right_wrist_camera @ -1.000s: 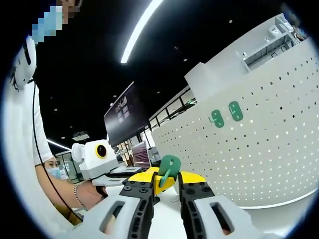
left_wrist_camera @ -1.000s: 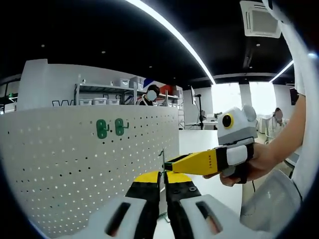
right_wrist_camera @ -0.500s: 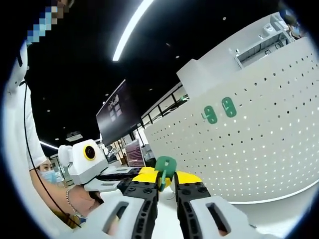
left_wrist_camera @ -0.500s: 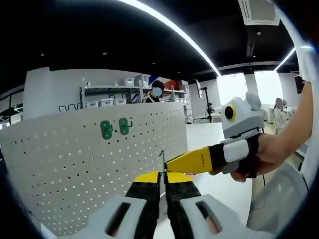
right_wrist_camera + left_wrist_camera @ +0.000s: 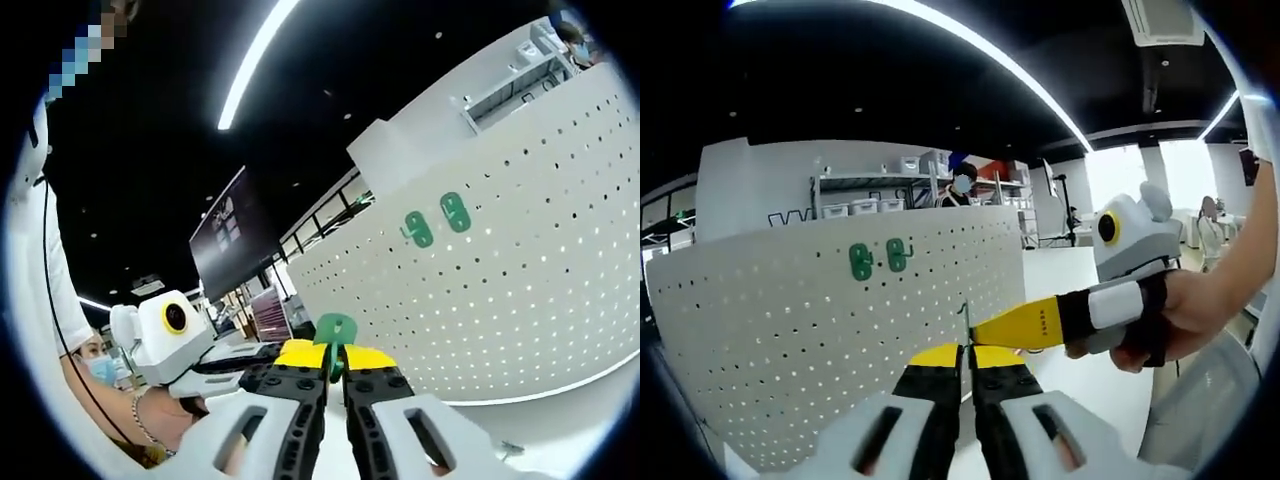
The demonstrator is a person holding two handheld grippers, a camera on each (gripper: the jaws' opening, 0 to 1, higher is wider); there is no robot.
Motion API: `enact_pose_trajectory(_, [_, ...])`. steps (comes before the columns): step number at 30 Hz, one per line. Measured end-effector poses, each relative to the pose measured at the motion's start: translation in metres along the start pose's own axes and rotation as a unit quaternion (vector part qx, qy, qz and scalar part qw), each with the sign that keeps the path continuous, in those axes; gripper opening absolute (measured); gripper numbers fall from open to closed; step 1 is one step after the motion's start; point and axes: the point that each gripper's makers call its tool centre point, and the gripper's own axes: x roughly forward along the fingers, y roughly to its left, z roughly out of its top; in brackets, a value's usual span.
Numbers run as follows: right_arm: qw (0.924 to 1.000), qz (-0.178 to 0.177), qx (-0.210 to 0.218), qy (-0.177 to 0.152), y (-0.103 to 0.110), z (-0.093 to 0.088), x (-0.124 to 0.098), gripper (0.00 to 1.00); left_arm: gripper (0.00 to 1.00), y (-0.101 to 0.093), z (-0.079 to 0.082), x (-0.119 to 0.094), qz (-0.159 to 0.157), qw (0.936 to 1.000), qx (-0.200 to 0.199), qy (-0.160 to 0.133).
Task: Insert the hook assembly into the mounting plate slot until the hook locks in place.
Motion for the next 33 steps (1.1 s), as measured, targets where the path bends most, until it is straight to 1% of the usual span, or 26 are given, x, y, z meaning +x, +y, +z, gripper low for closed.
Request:
enact_pose_trajectory(2, [1.0, -0.003, 0.006, -0.007, -0.0006, 0.0016, 0.0001, 0.02, 0.02, 0.0, 0.0016, 0.0001, 0.0, 1.0, -0.003, -0.003])
enact_pose_trajectory(5, [0.9999, -0.007, 0.007, -0.008, -0.0007, 0.0017, -0.0001, 0.02, 0.02, 0.0003, 0.0014, 0.0007, -0.002, 1.0, -0.007, -0.002])
enact_pose_trajectory(9, [0.9998, -0.002, 0.007, -0.017, 0.0011, 0.004, 0.0007, 0.01, 0.02, 0.0011, 0.0033, 0.0005, -0.002, 0.9999, -0.014, -0.006])
enact_pose_trajectory(13, [0.9997, -0.002, 0.02, -0.012, 0.0002, 0.0024, 0.0008, 0.01, 0.02, 0.001, 0.0018, 0.0002, -0.003, 0.9999, -0.016, -0.003])
enact_pose_trajectory(15, [1.0, -0.004, 0.005, -0.007, 0.0011, 0.002, 0.0003, 0.0, 0.02, 0.0005, 0.001, -0.0001, -0.004, 0.9999, -0.014, -0.002])
enact_pose_trajectory(16, [0.9999, -0.003, 0.004, -0.009, 0.0023, 0.0024, 0.0002, 0.0, 0.02, 0.0004, 0.0014, -0.0003, -0.004, 0.9999, -0.015, -0.004])
enact_pose_trajectory(18, [0.9998, -0.004, 0.017, -0.01, 0.0016, 0.0021, -0.0002, 0.0, 0.02, 0.0001, 0.0016, -0.0003, -0.004, 0.9998, -0.019, -0.005])
enact_pose_trajectory(21, [0.9999, -0.005, 0.006, -0.009, 0.0013, 0.0017, -0.0006, 0.0, 0.02, -0.0001, 0.0007, 0.0004, -0.005, 0.9998, -0.02, -0.003])
enact_pose_trajectory(25, [0.9999, -0.003, 0.011, -0.009, 0.002, 0.0027, -0.0005, 0.0, 0.02, -0.0003, 0.0019, 0.0003, -0.004, 0.9998, -0.019, -0.006])
enact_pose_trajectory(27, [0.9997, -0.003, 0.021, -0.008, 0.001, 0.0023, -0.0006, 0.0, 0.02, -0.0003, 0.0015, 0.0008, -0.003, 0.9998, -0.02, -0.005])
enact_pose_trajectory(30, [0.9998, -0.004, 0.015, -0.009, 0.0004, 0.0018, -0.0005, 0.0, 0.03, -0.0002, 0.0009, 0.0015, -0.003, 0.9998, -0.021, -0.004])
enact_pose_trajectory(33, [0.9997, -0.004, 0.021, -0.008, -0.0003, 0.0009, -0.0006, 0.0, 0.03, -0.0005, 0.0001, 0.002, -0.003, 0.9998, -0.019, -0.002])
